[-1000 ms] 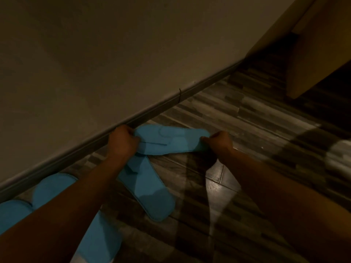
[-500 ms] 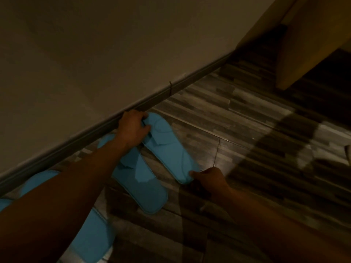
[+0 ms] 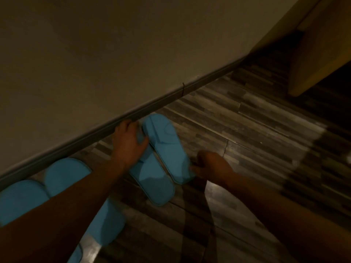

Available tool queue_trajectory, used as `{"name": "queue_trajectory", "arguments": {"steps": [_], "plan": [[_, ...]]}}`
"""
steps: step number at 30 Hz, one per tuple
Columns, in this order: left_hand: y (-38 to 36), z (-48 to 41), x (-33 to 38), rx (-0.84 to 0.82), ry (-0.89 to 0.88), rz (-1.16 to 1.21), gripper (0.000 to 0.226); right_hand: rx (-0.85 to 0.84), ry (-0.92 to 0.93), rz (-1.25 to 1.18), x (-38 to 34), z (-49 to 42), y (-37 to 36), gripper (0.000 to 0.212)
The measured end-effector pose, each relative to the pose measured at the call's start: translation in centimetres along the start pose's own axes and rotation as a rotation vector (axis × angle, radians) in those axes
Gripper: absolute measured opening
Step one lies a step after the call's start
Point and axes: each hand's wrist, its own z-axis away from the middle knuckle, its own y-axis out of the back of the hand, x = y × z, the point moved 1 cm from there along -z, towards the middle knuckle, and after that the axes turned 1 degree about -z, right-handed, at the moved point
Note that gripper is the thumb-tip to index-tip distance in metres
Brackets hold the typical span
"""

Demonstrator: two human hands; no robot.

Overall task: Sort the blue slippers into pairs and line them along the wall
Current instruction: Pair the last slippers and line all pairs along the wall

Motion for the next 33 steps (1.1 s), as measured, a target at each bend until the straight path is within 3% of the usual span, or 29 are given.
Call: {"name": "queue_trajectory", "arguments": {"steps": [3,5,9,14,33], "plan": [[0.0,4.4,-1.0,-0.022,0.044,-0.021,0.087,0.070,0.303,0.162,-0.9,-2.3,1.6,0.073],[-0.6,7.0,-1.0,-0.079,0.003,-0.106,0.099,-0.009,0.411,0.236,-1.8,-4.1,1.6,0.101],[-2.4,9.9,-1.4,-0.239,-0.114,-0.286,0.117,-0.196,0.520,0.421,-3.4,-6.3,0.6,0.125],[-3.5,10.6,-3.3,-0.313,-0.128,-0.354,0.123,-0.255,0.549,0.529,-3.1,-6.9,0.0,0.129],[-3.9,9.2,-3.3,-0.308,-0.099,-0.335,0.120,-0.241,0.553,0.539,-3.1,-7.2,-0.3,0.130]]}}
